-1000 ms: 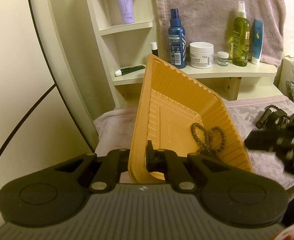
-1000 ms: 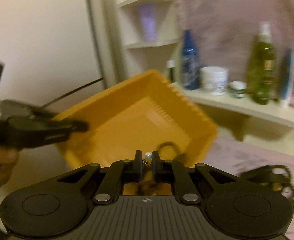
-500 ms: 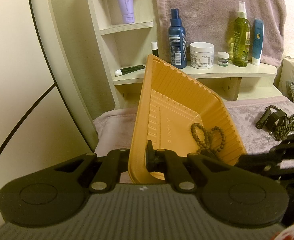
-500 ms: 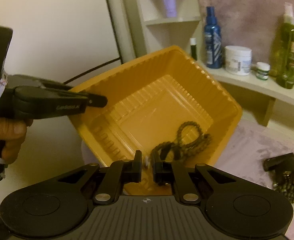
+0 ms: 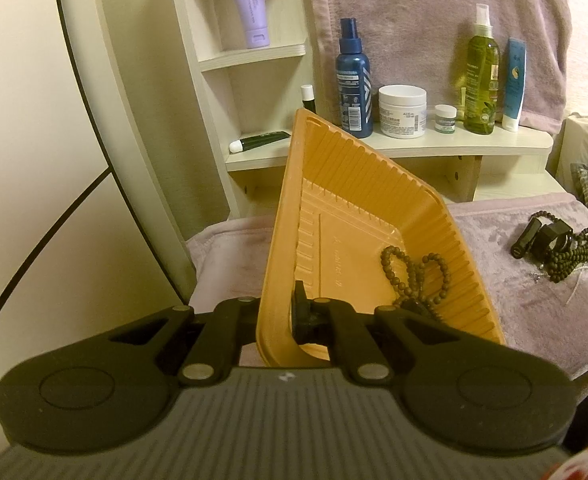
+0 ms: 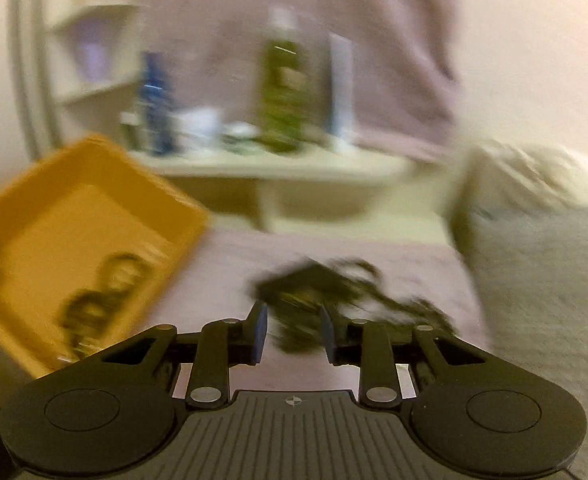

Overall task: Organize jewelry
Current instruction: 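Grasp another dark bead strand with the right gripper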

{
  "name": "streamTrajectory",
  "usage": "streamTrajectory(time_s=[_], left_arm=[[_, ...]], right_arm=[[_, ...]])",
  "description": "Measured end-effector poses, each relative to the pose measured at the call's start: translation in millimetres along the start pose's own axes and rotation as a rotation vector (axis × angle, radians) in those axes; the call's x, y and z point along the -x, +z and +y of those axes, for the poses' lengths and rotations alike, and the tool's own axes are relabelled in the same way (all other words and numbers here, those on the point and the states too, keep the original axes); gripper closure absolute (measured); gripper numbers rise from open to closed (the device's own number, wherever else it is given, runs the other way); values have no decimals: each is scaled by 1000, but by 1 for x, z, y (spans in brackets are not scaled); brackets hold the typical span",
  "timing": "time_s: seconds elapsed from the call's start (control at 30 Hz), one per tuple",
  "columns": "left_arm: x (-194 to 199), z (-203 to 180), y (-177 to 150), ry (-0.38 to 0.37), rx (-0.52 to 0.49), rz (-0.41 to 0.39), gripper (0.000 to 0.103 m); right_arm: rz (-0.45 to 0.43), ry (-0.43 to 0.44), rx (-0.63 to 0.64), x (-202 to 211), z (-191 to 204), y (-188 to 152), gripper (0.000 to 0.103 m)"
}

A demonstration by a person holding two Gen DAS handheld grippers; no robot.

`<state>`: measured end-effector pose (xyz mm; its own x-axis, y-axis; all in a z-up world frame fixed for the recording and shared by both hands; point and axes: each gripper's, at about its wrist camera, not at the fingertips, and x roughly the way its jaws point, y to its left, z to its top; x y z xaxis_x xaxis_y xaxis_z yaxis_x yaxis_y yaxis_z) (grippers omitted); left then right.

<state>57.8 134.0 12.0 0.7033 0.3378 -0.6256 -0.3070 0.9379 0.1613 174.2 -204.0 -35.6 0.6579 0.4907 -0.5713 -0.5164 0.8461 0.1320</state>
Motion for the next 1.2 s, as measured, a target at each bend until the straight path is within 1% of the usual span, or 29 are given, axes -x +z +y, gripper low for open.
streamTrajectory(time_s=[0.1,0.23,0.3,0.4,0.67,0.77,0.9,0.93,1.0,1.13,1.17,1.2], left_arm=[[0,0,0,1,0,0,98],[0,0,0,0,0,0,98],[0,0,0,1,-2,0,98],[1,-1,1,3,-1,0,98],[2,-1,2,4,0,3,98],[2,-1,2,4,-1,3,98],[2,-1,2,4,0,4,98],[1,0,2,4,1,5,98],[1,0,2,5,0,6,98],[1,0,2,5,0,6,98],[1,0,2,5,0,6,98],[1,0,2,5,0,6,98]], right_arm=[[23,-89,-26,-3,-23,-10,73],[40,-178,-32,-7,-43,-20,73],[41,-215,-48,-9,-52,-24,73],[40,-241,-57,-14,-64,-26,73],[37,-243,-69,-38,-81,-15,73],[38,-219,-100,-46,-84,-9,74],[50,-203,-110,-58,-85,-4,74],[63,-202,-122,-62,-86,-3,76],[82,-195,-157,-68,-88,-5,85],[86,-182,-200,-75,-88,-10,87],[80,-184,-208,-75,-88,-11,89],[78,-188,-216,-75,-88,-12,96]])
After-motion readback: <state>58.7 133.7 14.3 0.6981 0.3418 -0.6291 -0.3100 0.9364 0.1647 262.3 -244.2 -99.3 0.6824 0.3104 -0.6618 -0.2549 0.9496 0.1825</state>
